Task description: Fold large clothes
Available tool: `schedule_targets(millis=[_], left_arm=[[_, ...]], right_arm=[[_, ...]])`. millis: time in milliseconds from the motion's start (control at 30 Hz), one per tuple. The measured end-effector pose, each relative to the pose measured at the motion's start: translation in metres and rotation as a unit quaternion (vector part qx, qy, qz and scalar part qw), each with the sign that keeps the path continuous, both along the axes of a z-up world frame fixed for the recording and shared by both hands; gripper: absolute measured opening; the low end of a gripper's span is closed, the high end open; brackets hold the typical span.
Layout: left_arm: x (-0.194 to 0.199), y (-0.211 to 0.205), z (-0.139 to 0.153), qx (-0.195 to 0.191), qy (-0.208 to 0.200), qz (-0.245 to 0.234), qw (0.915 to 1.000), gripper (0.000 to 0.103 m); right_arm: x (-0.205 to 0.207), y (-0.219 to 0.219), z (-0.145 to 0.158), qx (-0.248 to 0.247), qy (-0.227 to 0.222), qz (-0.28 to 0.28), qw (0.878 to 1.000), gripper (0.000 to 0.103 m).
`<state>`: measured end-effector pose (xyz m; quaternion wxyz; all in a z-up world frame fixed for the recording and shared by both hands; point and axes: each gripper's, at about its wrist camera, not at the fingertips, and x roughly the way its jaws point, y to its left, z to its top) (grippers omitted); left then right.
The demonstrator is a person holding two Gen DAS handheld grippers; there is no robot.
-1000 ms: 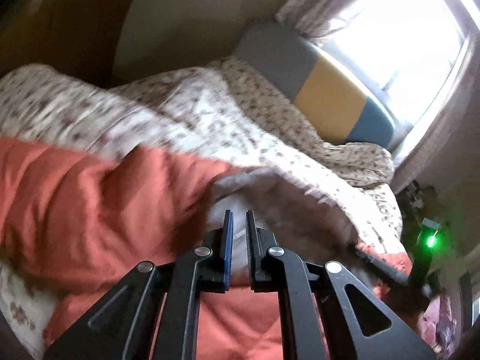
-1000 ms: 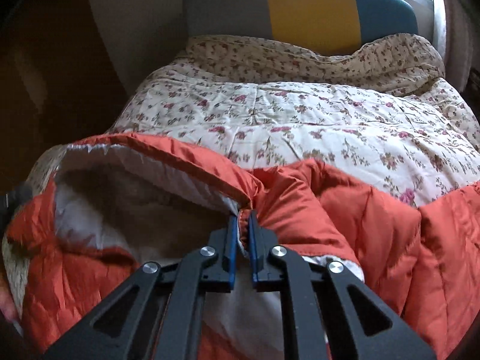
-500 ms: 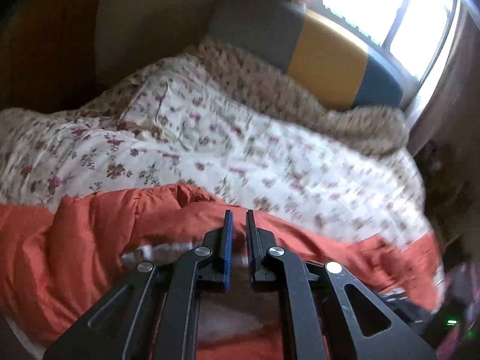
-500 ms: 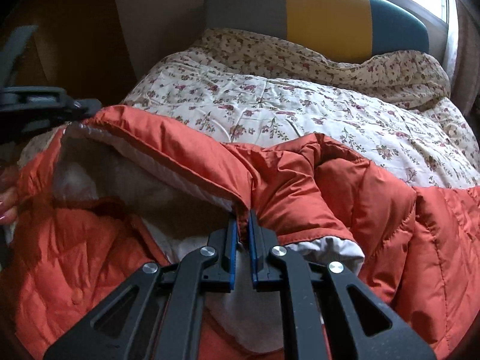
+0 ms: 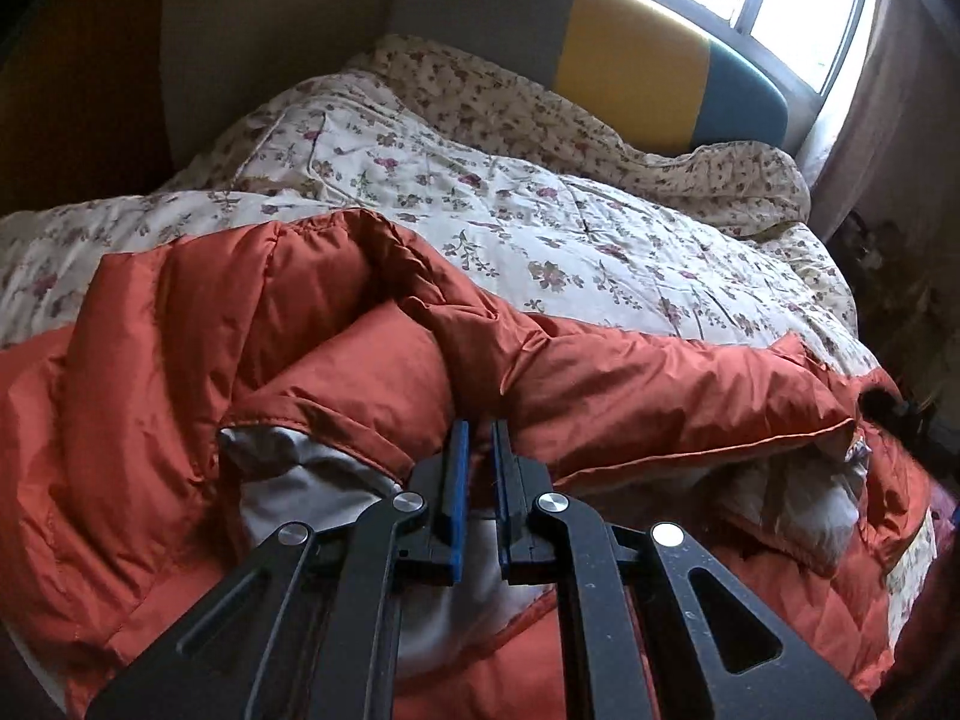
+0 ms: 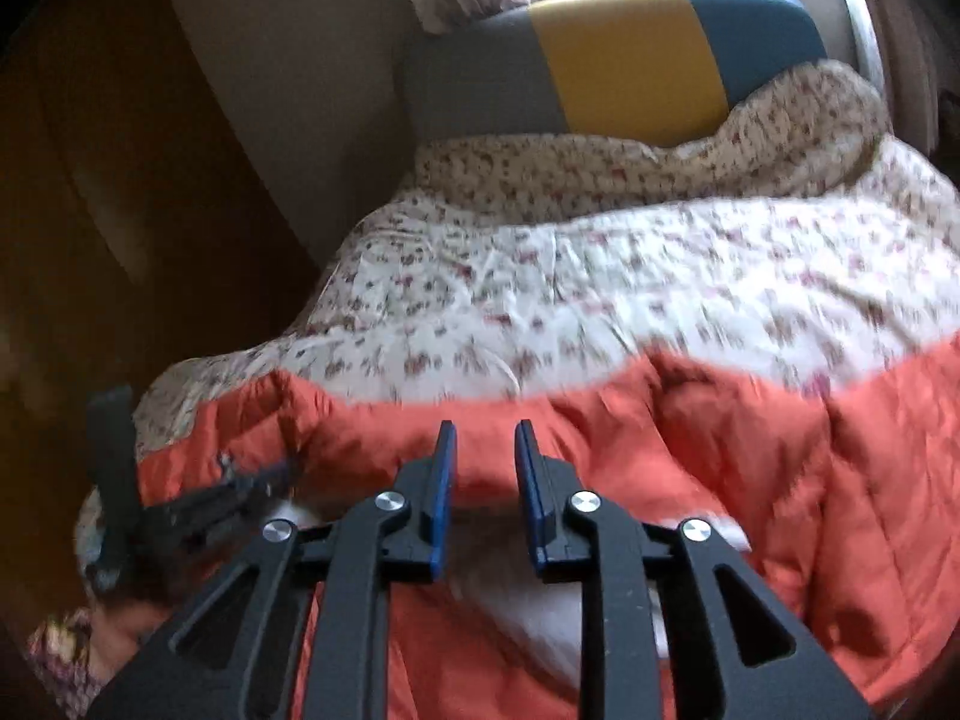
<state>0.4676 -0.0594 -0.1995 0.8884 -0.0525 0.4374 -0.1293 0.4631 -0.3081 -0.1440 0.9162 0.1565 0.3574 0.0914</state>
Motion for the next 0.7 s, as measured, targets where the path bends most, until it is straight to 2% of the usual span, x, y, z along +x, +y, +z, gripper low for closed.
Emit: schedule_targets(millis=[100,233,367,467,600,700], left_arm=[[0.003,-0.005,0.001,0.011,0.006,0.002,0.9999,0.007],[0.003,-0.003,-0.005,0.004,0.001,-0.001,1.0,0.007],[0.0,0.009,-0.016,-0.05,-0.008,0.007,0.9987,0.007],[0.001,0.011,-0.022,-0.069,-0.014,0.008,0.9975,0.007],[0.001,0.006,-0.019,-0.054,-0.015,0.007,0.9984,0.007],[-0.003,0.0,-0.006,-0.032,-0.011,0.018,0.9992,0.007]], right_arm=[[0.034,0.019,-0.009,-0.019,0.023,0.005,1.0,0.019],[0.044,0.025,-0.054,-0.033,0.077,0.007,0.996,0.017],[0.03,0.026,-0.08,-0.04,0.049,0.004,0.998,0.016],[0.038,0.036,-0.088,-0.073,0.057,-0.001,0.996,0.016],[0.04,0.034,-0.089,-0.069,0.058,-0.001,0.996,0.017],[0.039,0.033,-0.088,-0.068,0.056,0.001,0.996,0.017]])
